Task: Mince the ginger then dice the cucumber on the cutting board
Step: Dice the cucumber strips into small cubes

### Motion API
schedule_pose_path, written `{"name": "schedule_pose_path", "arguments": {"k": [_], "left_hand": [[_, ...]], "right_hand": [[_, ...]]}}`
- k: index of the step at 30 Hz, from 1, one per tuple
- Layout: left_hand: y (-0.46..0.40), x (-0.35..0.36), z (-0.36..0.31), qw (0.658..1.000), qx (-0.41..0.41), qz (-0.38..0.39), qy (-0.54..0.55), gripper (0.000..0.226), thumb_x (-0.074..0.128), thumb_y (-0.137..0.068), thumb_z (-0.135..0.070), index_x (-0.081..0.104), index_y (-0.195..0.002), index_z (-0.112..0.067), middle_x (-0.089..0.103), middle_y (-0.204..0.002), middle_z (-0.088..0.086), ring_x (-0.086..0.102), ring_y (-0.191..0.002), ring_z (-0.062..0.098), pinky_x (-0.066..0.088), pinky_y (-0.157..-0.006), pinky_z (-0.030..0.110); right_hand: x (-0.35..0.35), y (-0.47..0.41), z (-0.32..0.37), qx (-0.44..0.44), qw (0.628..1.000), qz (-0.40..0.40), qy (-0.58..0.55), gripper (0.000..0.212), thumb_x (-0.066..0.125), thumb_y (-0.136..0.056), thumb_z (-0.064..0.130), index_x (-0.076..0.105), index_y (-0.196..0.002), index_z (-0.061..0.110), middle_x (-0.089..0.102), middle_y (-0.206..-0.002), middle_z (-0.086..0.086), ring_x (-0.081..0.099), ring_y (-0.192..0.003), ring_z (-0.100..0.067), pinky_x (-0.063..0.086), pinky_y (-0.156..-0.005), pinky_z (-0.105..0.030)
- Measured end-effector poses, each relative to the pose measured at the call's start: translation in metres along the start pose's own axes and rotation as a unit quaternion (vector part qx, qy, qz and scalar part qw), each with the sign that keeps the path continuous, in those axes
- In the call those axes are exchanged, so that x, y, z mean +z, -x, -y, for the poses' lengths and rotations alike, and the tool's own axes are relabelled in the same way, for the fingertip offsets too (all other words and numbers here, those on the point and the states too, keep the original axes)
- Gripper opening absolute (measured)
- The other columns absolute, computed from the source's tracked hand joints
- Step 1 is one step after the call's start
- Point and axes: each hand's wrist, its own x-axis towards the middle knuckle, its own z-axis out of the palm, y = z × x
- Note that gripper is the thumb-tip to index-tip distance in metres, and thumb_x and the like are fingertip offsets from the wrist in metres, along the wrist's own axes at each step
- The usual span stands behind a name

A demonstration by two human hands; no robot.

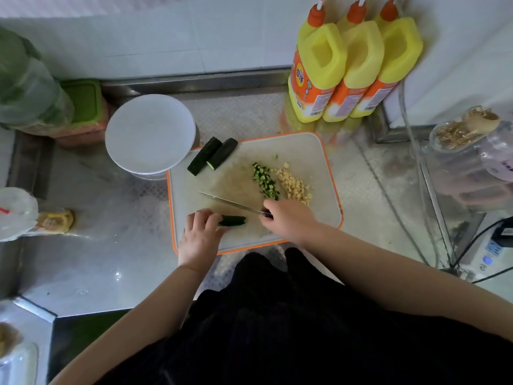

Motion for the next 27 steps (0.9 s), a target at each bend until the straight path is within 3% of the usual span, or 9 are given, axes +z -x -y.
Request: {"name": "schedule_pose_path", "arguments": {"k": [3, 5, 7, 10, 12, 15, 19, 23, 27], "left_hand": [[-0.004, 0.003, -0.003, 1.000, 0.001, -0.002, 0.021, 0.027, 0.073, -0.081, -0.017, 0.054, -0.100, -0.018, 0.048, -0.108, 0.002, 0.044, -0.103, 0.030, 0.053, -0.052, 0.043], [-0.008, 0.004, -0.004, 0.999, 0.020, -0.013, 0.029, 0.011, 0.056, -0.086, -0.024, 0.053, -0.097, -0.021, 0.049, -0.102, 0.002, 0.042, -0.100, 0.028, 0.050, -0.046, 0.041], [-0.013, 0.005, -0.003, 0.999, 0.031, -0.010, 0.026, 0.019, 0.045, -0.085, -0.030, 0.058, -0.093, -0.018, 0.054, -0.096, 0.006, 0.042, -0.097, 0.028, 0.048, -0.041, 0.039], [-0.015, 0.007, -0.002, 0.999, 0.049, -0.008, 0.021, 0.024, 0.046, -0.087, -0.029, 0.065, -0.092, -0.015, 0.057, -0.095, 0.005, 0.045, -0.099, 0.027, 0.050, -0.041, 0.038], [-0.014, 0.009, 0.000, 0.997, 0.072, -0.024, 0.020, 0.023, 0.049, -0.087, -0.025, 0.068, -0.092, -0.014, 0.060, -0.095, 0.004, 0.047, -0.098, 0.027, 0.052, -0.050, 0.038], [-0.011, 0.014, 0.004, 0.994, 0.101, -0.040, 0.015, 0.014, 0.061, -0.086, -0.014, 0.066, -0.098, -0.013, 0.062, -0.100, 0.004, 0.051, -0.097, 0.027, 0.055, -0.060, 0.040], [-0.009, 0.013, 0.004, 0.992, 0.115, -0.049, 0.026, 0.028, 0.079, -0.076, -0.002, 0.068, -0.100, -0.010, 0.064, -0.103, 0.005, 0.055, -0.098, 0.026, 0.057, -0.065, 0.039], [-0.011, 0.013, -0.003, 0.991, 0.096, -0.078, 0.048, 0.009, 0.067, -0.087, -0.013, 0.071, -0.094, -0.010, 0.066, -0.096, 0.004, 0.055, -0.095, 0.023, 0.054, -0.062, 0.035], [-0.012, 0.018, -0.002, 0.989, 0.091, -0.087, 0.079, 0.020, 0.056, -0.092, -0.020, 0.071, -0.092, -0.007, 0.067, -0.097, 0.005, 0.055, -0.096, 0.025, 0.053, -0.063, 0.034]], "right_hand": [[0.002, -0.007, 0.004, -0.001, 1.000, 0.019, 0.016, 0.021, 0.048, -0.093, 0.030, 0.043, -0.078, 0.015, 0.043, -0.062, 0.001, 0.043, -0.054, -0.018, 0.031, -0.047, -0.029], [0.004, -0.008, 0.004, -0.002, 1.000, 0.030, 0.008, 0.020, 0.050, -0.092, 0.029, 0.044, -0.077, 0.016, 0.044, -0.062, 0.001, 0.046, -0.057, -0.020, 0.033, -0.049, -0.030], [0.007, -0.007, 0.002, 0.000, 0.999, 0.044, -0.001, 0.021, 0.050, -0.092, 0.029, 0.045, -0.077, 0.015, 0.045, -0.062, 0.001, 0.050, -0.061, -0.023, 0.037, -0.052, -0.031], [0.011, -0.004, -0.002, 0.022, 0.998, 0.050, -0.020, 0.027, 0.051, -0.094, 0.036, 0.050, -0.081, 0.012, 0.047, -0.064, 0.001, 0.049, -0.060, -0.020, 0.038, -0.054, -0.031], [0.013, -0.002, -0.001, 0.033, 0.998, 0.049, -0.021, 0.029, 0.052, -0.094, 0.039, 0.051, -0.083, 0.013, 0.048, -0.066, 0.000, 0.048, -0.060, -0.019, 0.040, -0.055, -0.031], [0.018, 0.001, 0.004, 0.041, 0.998, 0.048, -0.001, 0.020, 0.050, -0.095, 0.030, 0.048, -0.084, 0.013, 0.043, -0.064, 0.000, 0.048, -0.062, -0.021, 0.036, -0.053, -0.030], [0.024, 0.002, 0.010, 0.054, 0.997, 0.050, 0.015, 0.013, 0.044, -0.098, 0.024, 0.041, -0.088, 0.015, 0.042, -0.066, 0.000, 0.050, -0.066, -0.025, 0.036, -0.055, -0.033], [0.025, 0.002, 0.018, 0.052, 0.995, 0.088, 0.022, 0.017, 0.040, -0.101, 0.027, 0.041, -0.090, 0.014, 0.039, -0.068, 0.002, 0.047, -0.070, -0.024, 0.037, -0.061, -0.034], [0.023, 0.000, 0.020, 0.062, 0.994, 0.085, 0.015, 0.023, 0.039, -0.102, 0.030, 0.040, -0.085, 0.014, 0.040, -0.067, 0.001, 0.048, -0.069, -0.024, 0.037, -0.059, -0.033]]}}
